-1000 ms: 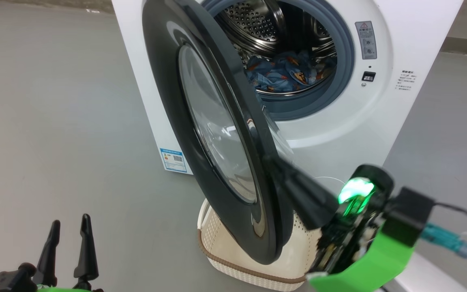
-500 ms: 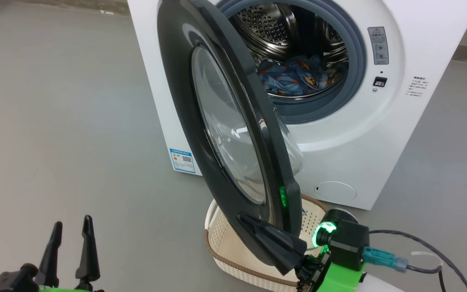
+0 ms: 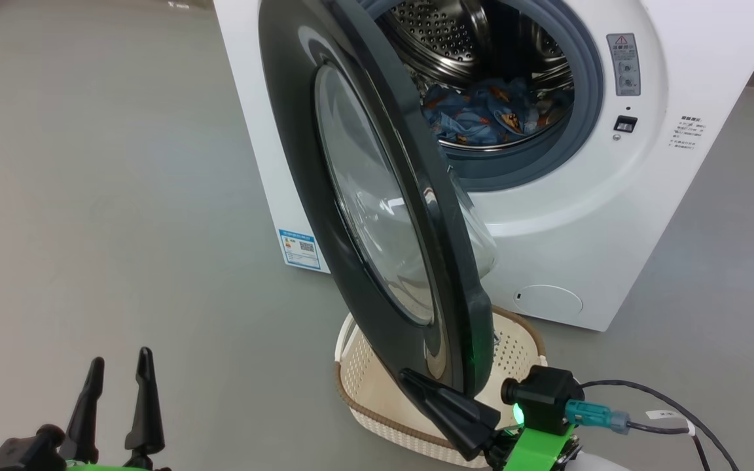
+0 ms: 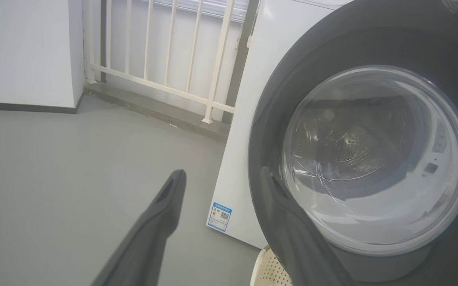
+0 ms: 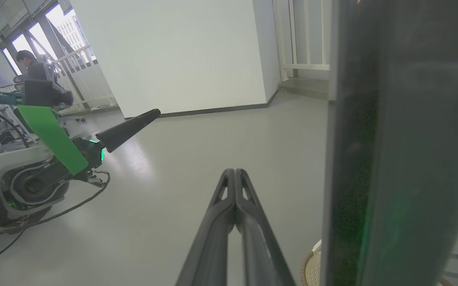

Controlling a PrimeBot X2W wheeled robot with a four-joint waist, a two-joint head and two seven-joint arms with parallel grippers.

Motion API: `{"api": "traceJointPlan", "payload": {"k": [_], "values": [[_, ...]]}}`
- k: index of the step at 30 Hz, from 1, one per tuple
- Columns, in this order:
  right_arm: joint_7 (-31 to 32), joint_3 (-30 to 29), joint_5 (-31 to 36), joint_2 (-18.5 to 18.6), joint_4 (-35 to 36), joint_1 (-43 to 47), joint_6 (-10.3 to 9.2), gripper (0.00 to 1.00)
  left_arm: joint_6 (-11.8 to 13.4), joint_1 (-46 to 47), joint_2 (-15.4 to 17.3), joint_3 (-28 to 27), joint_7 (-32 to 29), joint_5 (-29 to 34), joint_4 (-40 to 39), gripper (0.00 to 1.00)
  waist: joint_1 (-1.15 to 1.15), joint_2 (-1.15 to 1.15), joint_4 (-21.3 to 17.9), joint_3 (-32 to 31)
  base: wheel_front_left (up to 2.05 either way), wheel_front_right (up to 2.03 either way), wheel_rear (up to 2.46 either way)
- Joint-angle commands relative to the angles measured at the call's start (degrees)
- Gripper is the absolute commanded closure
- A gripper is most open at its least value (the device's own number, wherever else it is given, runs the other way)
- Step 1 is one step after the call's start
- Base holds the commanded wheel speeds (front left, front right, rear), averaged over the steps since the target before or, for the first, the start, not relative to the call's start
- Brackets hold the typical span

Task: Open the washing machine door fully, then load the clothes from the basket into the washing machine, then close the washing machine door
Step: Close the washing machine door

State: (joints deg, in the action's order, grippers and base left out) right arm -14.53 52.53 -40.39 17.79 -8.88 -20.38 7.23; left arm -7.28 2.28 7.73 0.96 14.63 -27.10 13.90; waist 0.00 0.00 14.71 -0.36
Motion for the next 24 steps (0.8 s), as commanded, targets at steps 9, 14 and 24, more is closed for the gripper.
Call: {"api": "traceJointPlan", "payload": {"k": [9,14,24], "values": [[-0.5,0.9,-1.9,-0.3,-2.1,-2.9,0.25,1.0,-0.2,1.9,0.7,-1.8,0.4,-0.6,-1.0,0.0,0.0,0.0,-0.2,1.2,0.0,0.0,0.0],[-0.5,-0.4,-2.0,-0.1,-3.0,-3.5,0.25,1.0,-0.2,2.1,0.5,-1.8,0.4,-0.5,-1.0,0.0,0.0,0.0,-0.6,1.6,0.0,0.0,0.0],[-0.5,-4.4,-1.7,1.0,-3.8,-2.7,0.25,1.0,-0.2,2.3,0.6,-1.8,0.4,-0.6,-0.9,0.0,0.0,0.0,-1.0,1.8,0.0,0.0,0.0]]}}
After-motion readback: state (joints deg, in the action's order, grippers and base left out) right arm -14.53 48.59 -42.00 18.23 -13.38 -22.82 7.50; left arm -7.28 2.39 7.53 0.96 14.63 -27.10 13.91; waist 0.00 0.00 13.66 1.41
